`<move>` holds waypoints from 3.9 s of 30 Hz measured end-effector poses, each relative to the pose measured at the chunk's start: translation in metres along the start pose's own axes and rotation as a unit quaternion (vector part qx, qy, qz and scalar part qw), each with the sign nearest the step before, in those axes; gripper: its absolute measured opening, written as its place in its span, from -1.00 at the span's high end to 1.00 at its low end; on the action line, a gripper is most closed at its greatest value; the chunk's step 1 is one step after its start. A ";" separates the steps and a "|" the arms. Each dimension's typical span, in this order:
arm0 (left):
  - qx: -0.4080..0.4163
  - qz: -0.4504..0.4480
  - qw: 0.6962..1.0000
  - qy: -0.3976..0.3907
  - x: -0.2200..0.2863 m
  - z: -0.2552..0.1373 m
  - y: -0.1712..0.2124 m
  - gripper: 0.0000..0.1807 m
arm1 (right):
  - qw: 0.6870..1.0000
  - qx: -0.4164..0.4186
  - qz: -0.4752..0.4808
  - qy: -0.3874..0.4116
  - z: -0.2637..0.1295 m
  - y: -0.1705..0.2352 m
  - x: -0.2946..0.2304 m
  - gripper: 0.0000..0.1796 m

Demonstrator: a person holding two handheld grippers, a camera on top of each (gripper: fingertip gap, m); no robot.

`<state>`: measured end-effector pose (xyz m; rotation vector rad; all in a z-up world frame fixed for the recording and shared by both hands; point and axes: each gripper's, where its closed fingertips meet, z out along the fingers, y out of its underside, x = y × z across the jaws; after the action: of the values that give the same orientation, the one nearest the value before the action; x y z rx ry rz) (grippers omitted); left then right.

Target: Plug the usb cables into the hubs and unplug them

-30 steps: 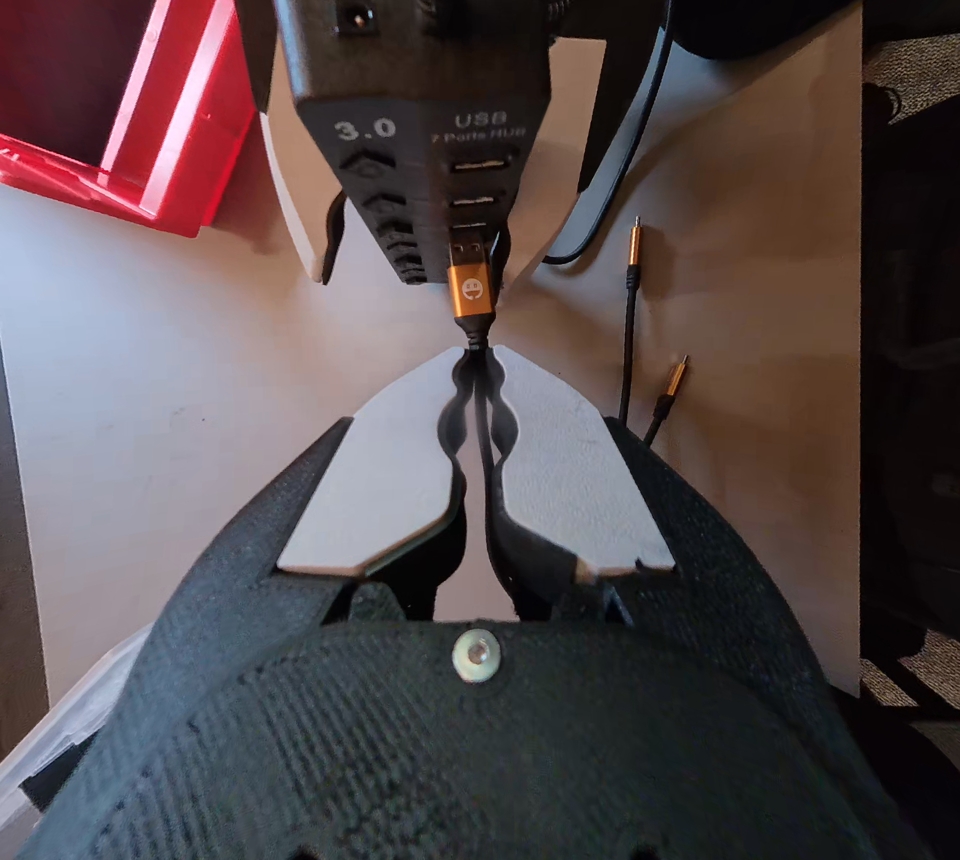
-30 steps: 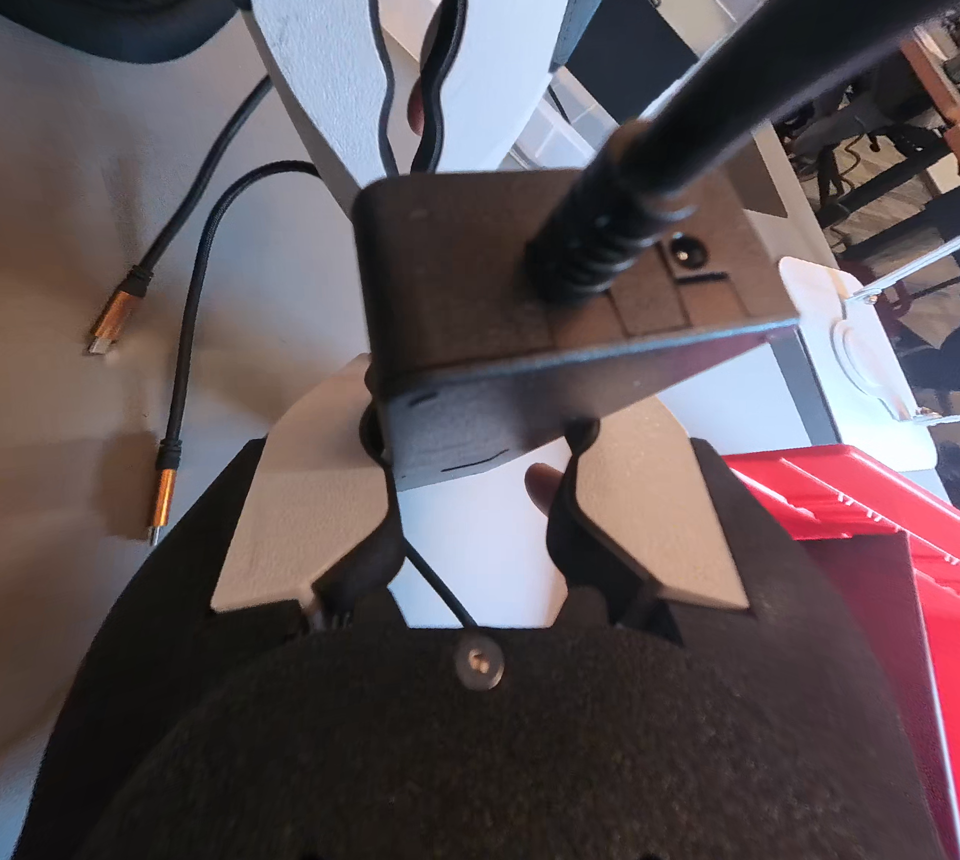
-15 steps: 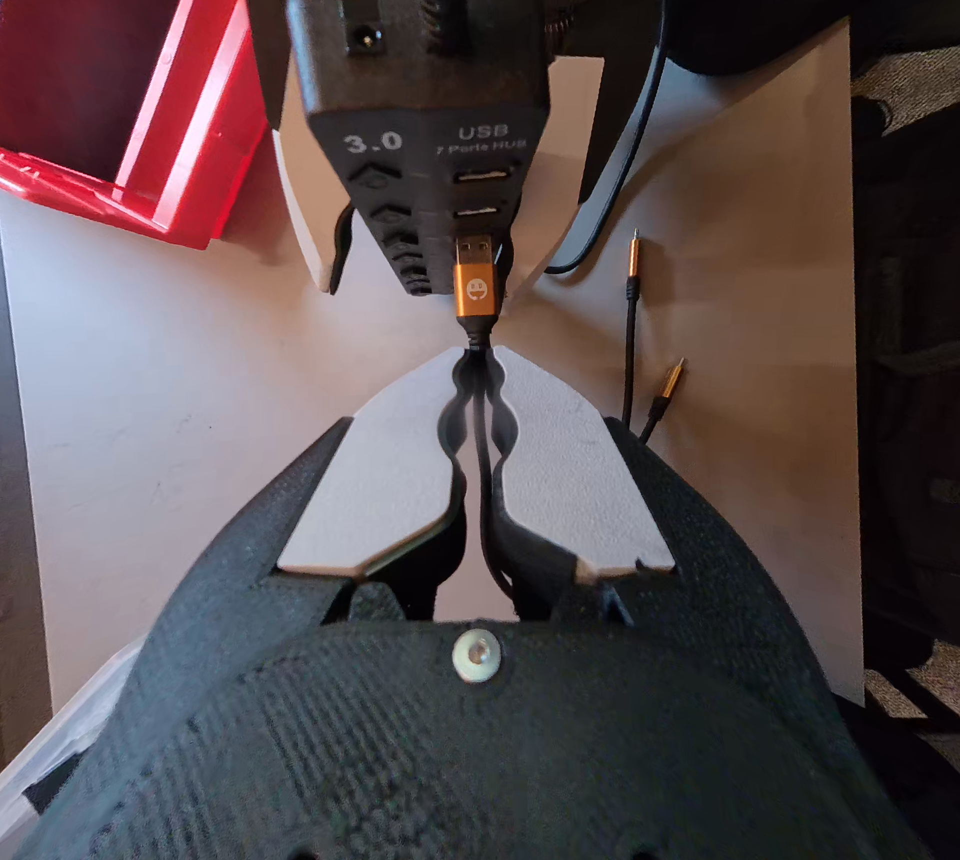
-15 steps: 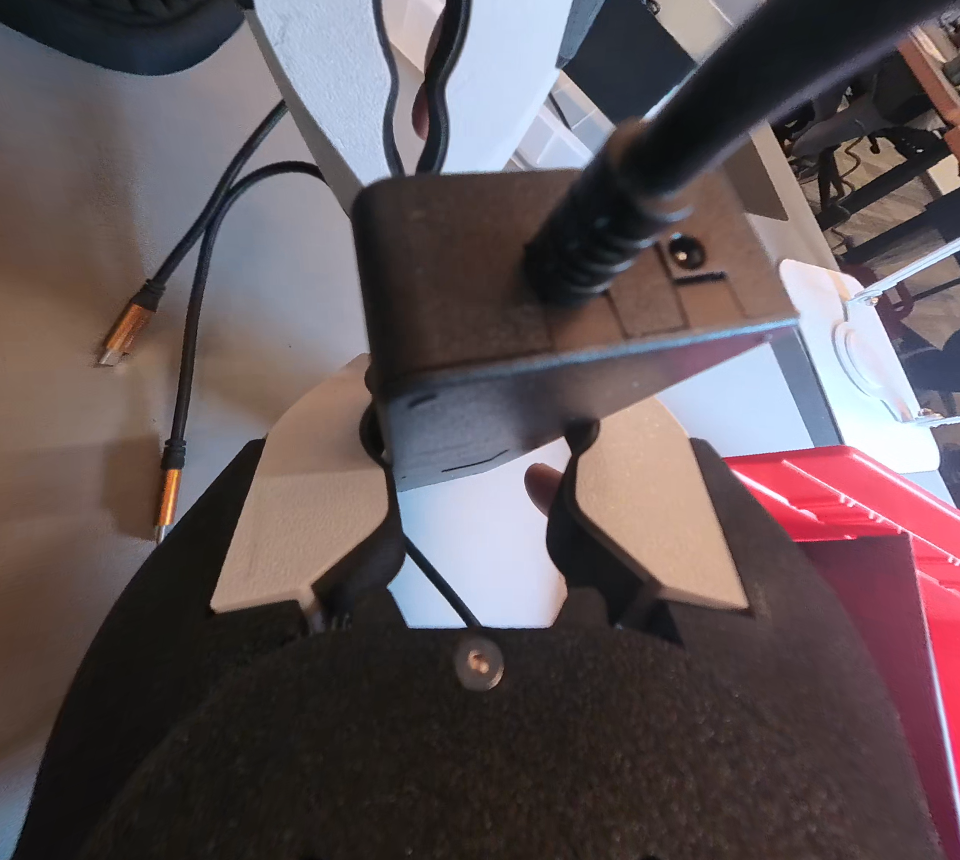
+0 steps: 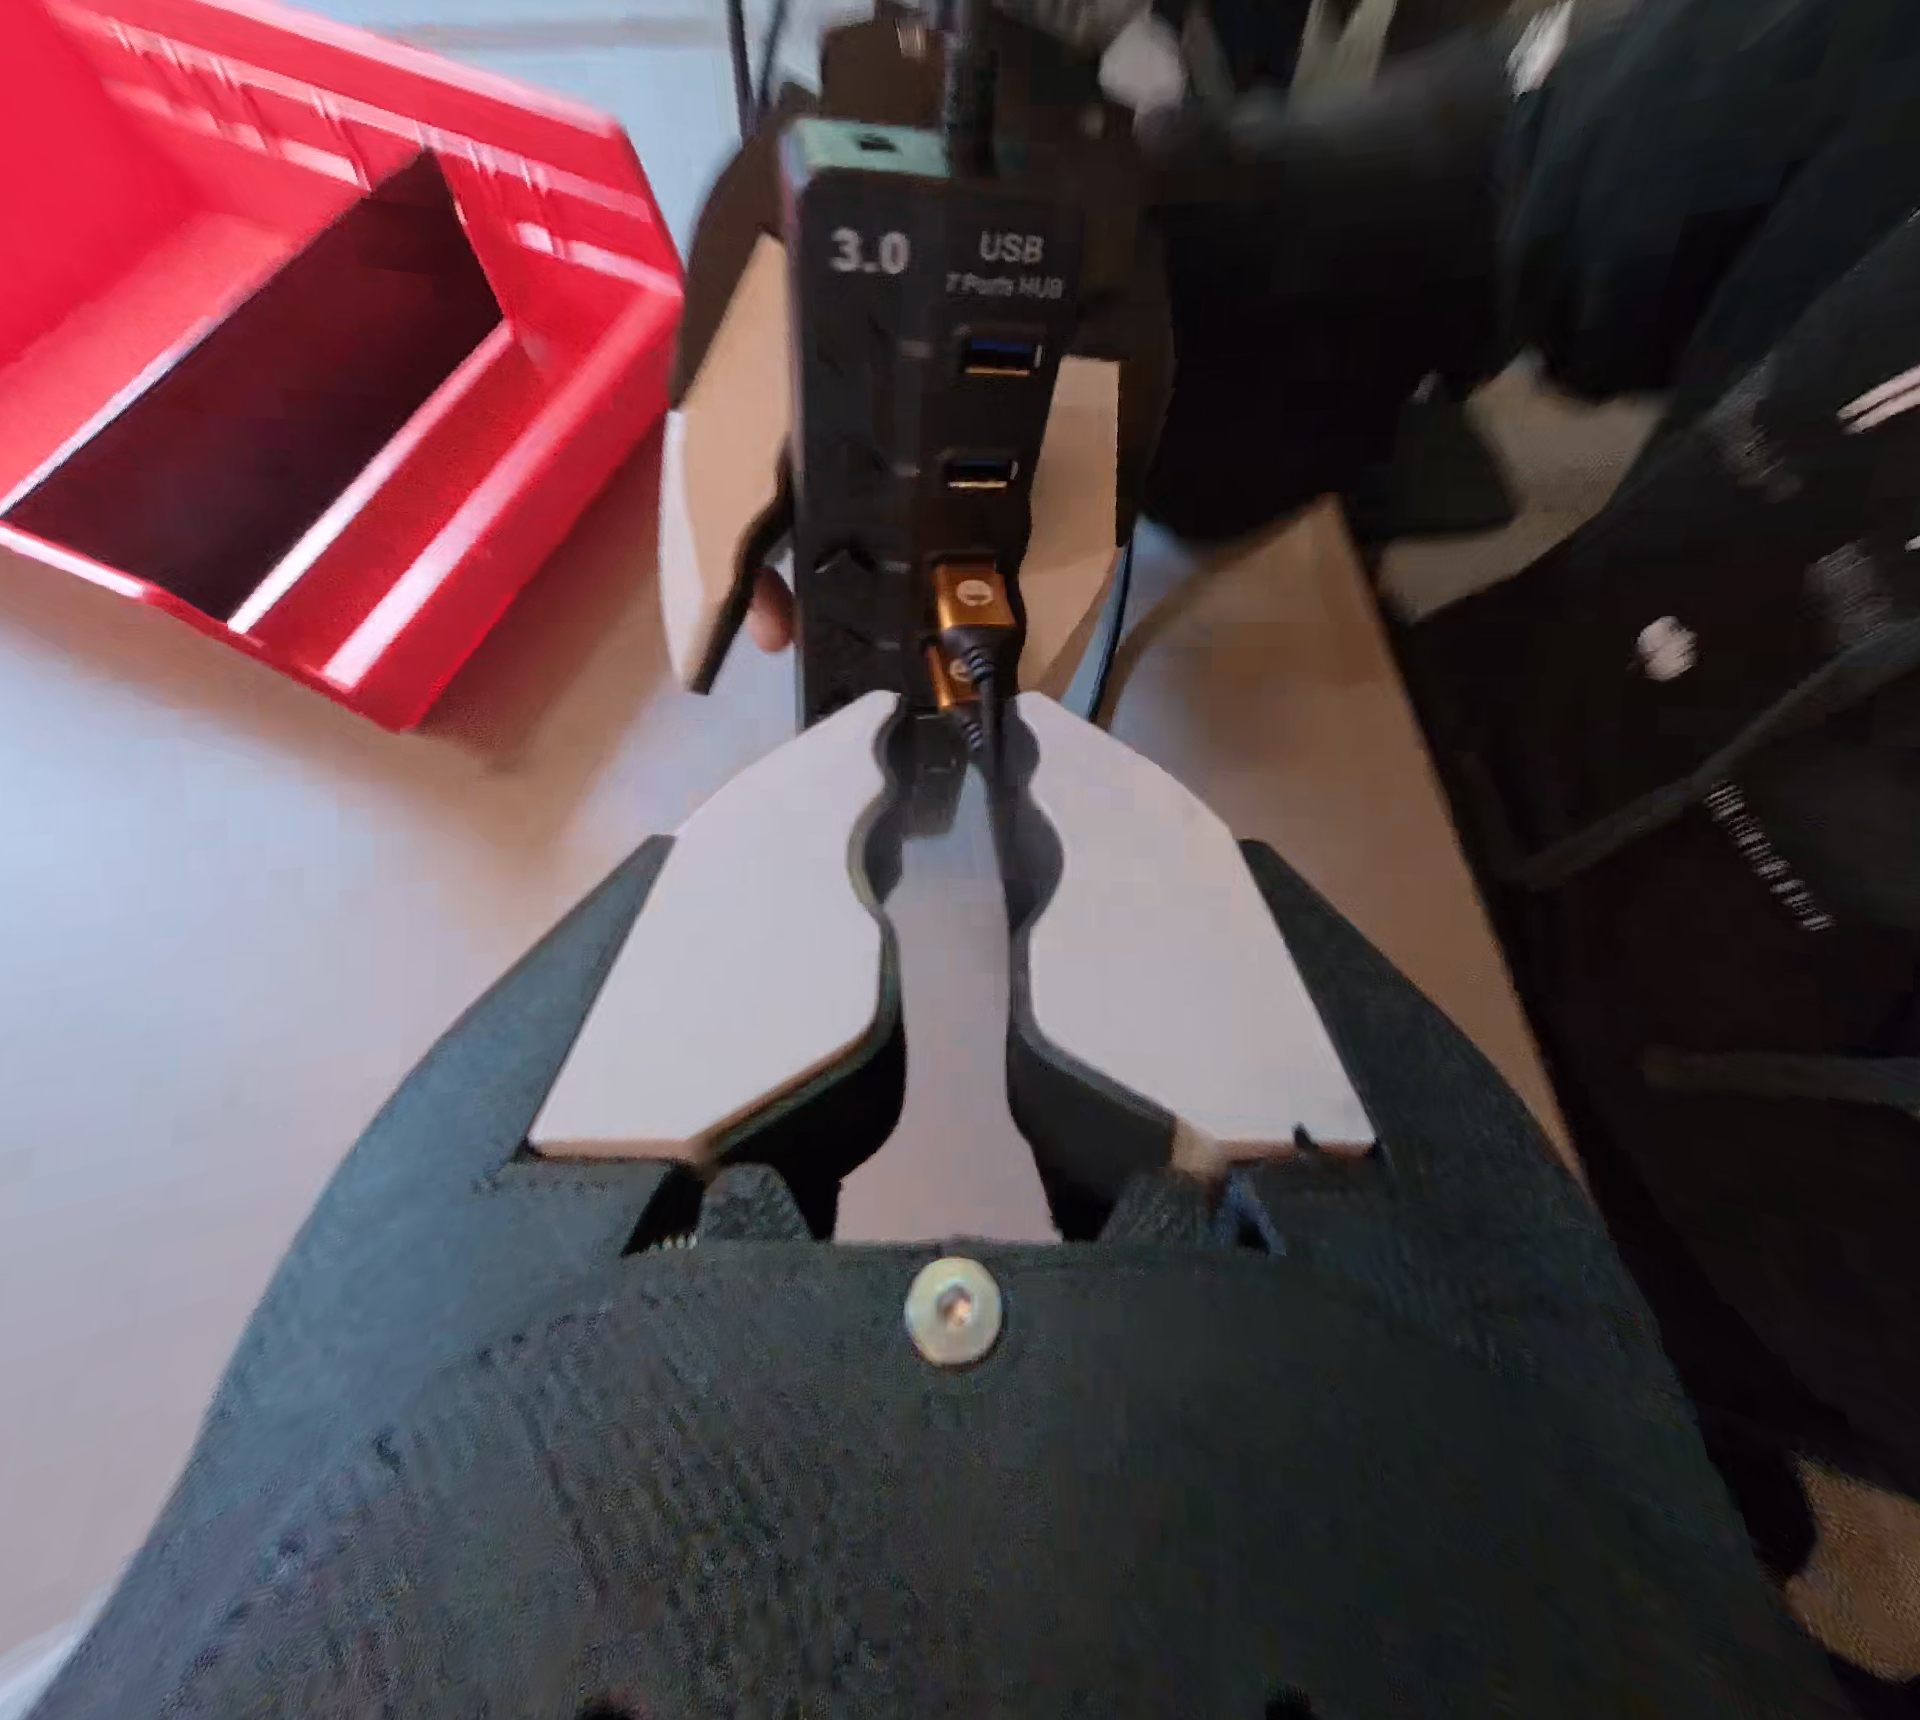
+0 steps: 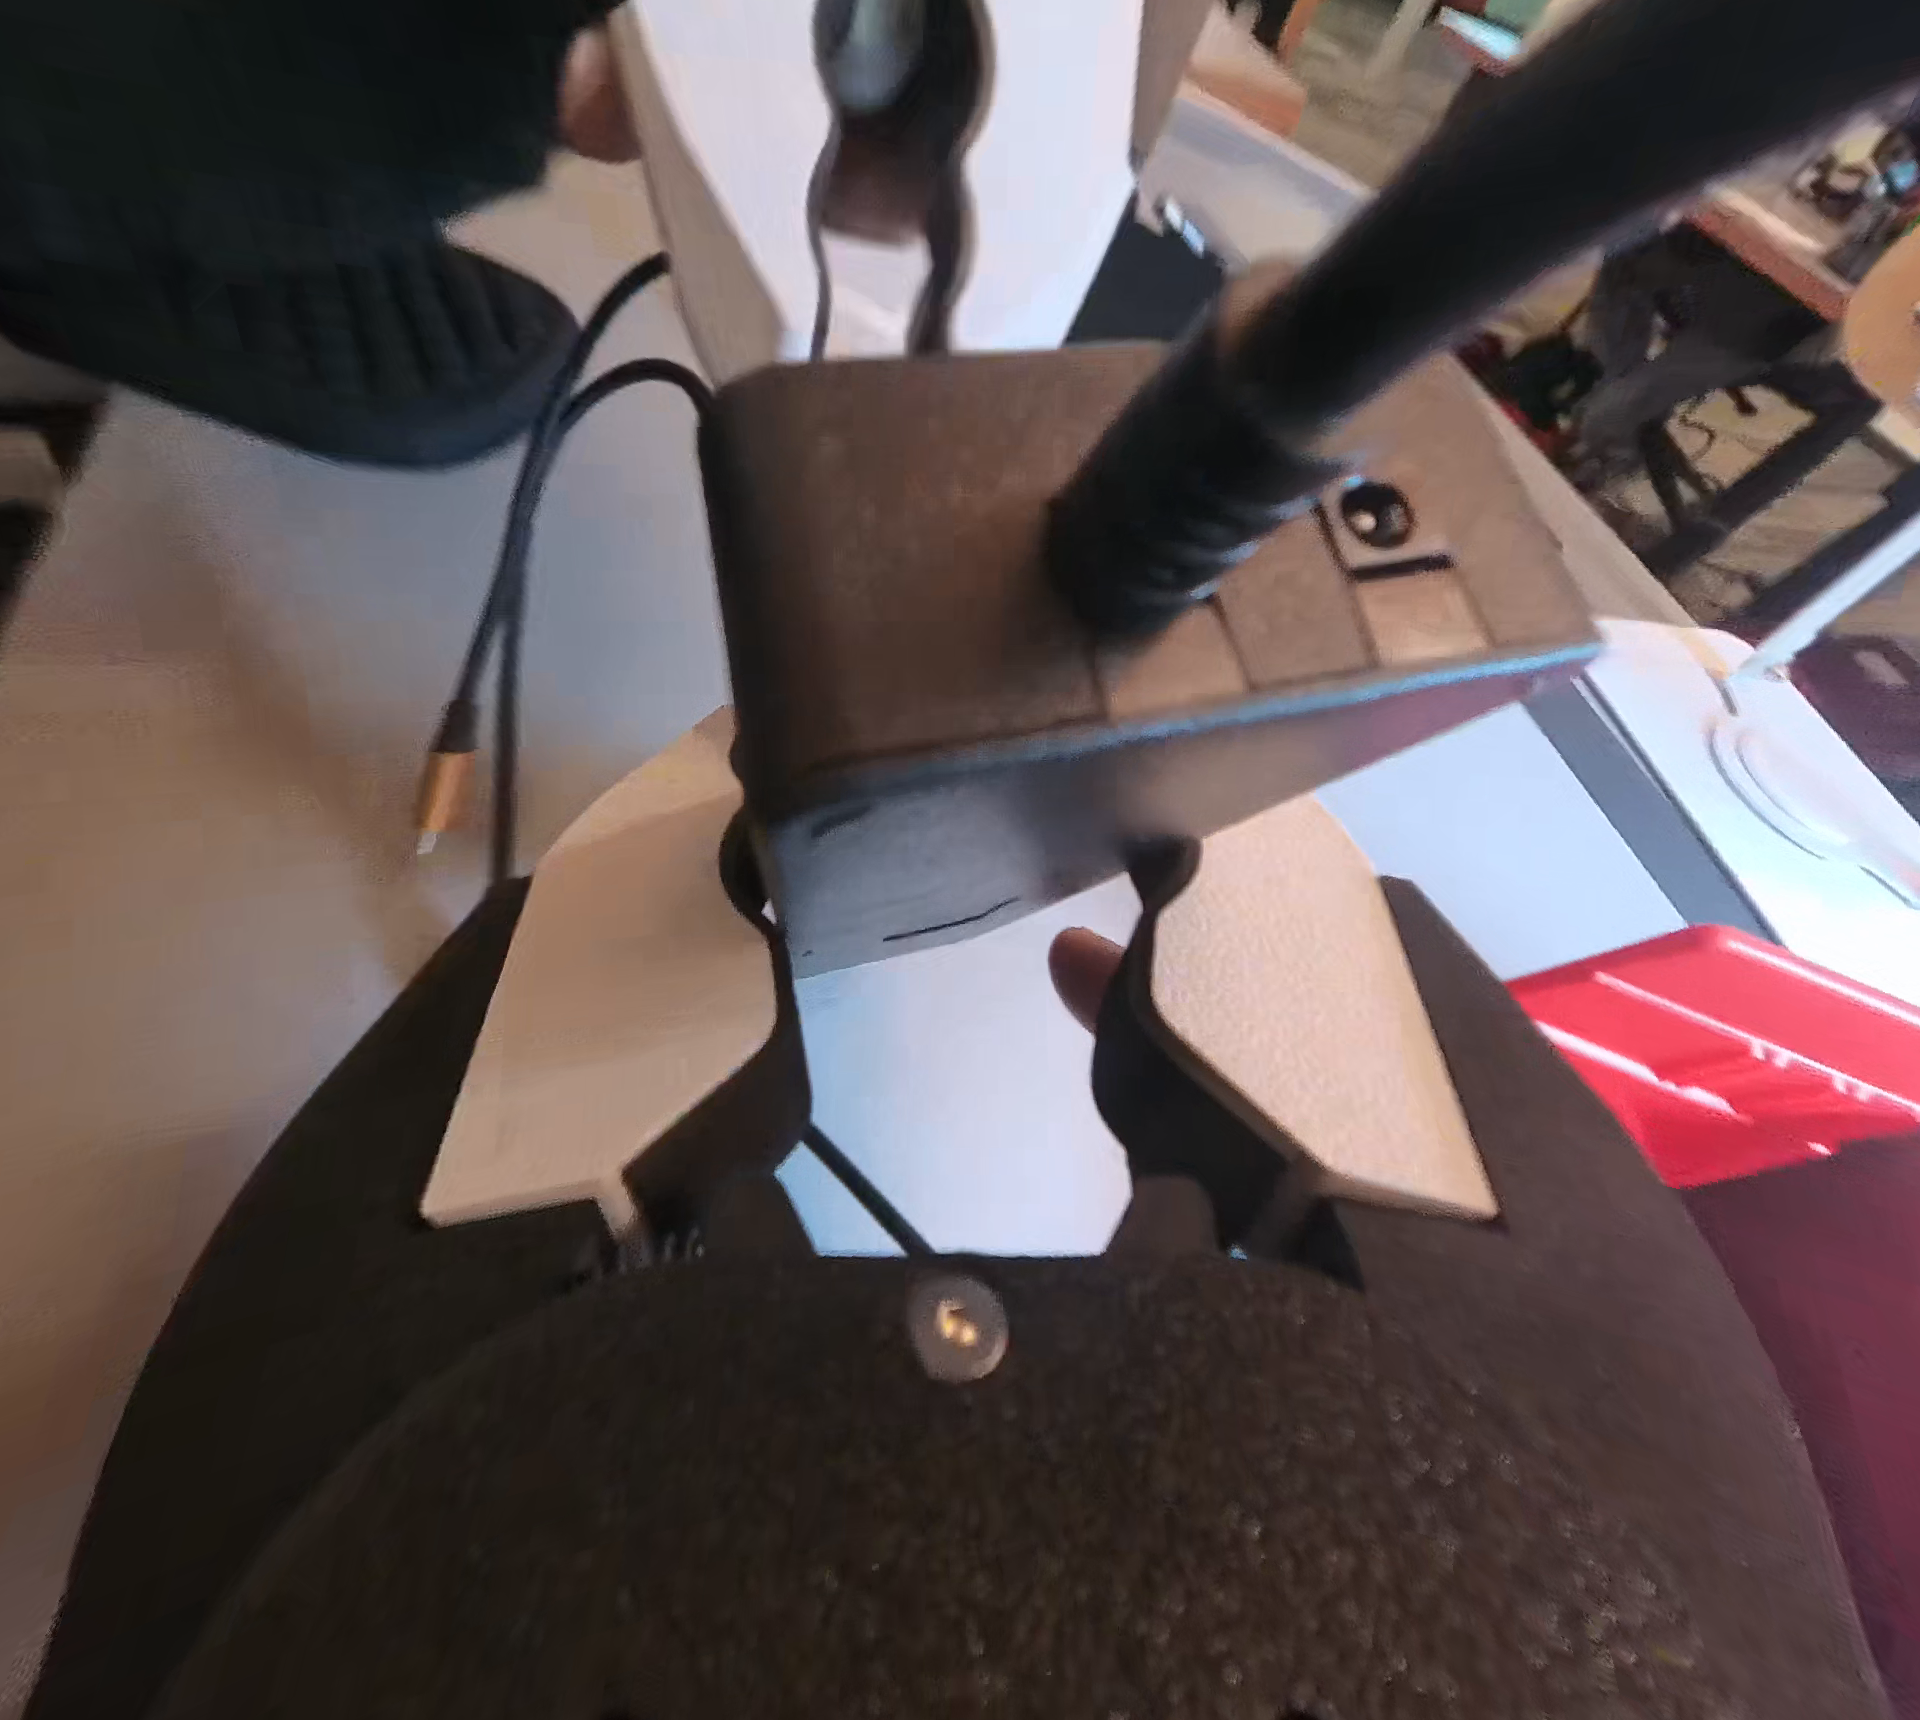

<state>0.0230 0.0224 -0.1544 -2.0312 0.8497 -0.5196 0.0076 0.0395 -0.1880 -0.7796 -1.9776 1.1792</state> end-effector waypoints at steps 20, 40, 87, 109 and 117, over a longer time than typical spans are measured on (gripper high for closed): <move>0.051 -0.032 0.997 -0.040 -0.007 0.073 0.027 0.39 | 0.960 0.224 0.164 -0.036 -0.032 -0.037 0.014 0.24; 0.203 -0.352 0.913 0.032 -0.005 0.009 0.060 0.40 | 0.962 -0.203 -0.109 0.148 -0.063 -0.011 0.014 0.24; 0.223 -0.244 0.932 -0.147 -0.047 -0.015 0.067 0.58 | 0.795 -0.582 -0.063 0.157 -0.141 0.198 0.293 0.53; 0.208 -0.214 0.938 -0.177 -0.047 -0.017 0.068 0.59 | 0.894 -0.376 -0.122 0.213 -0.141 0.045 0.183 0.42; 0.201 -0.189 0.936 -0.219 -0.051 -0.024 0.068 0.60 | 0.853 -0.470 -0.107 0.197 -0.194 0.079 0.122 0.29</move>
<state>-0.0530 0.0188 -0.2005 -1.8210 0.0674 -0.3841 0.1046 0.2598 -0.1615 -1.1073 -2.1412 -0.1734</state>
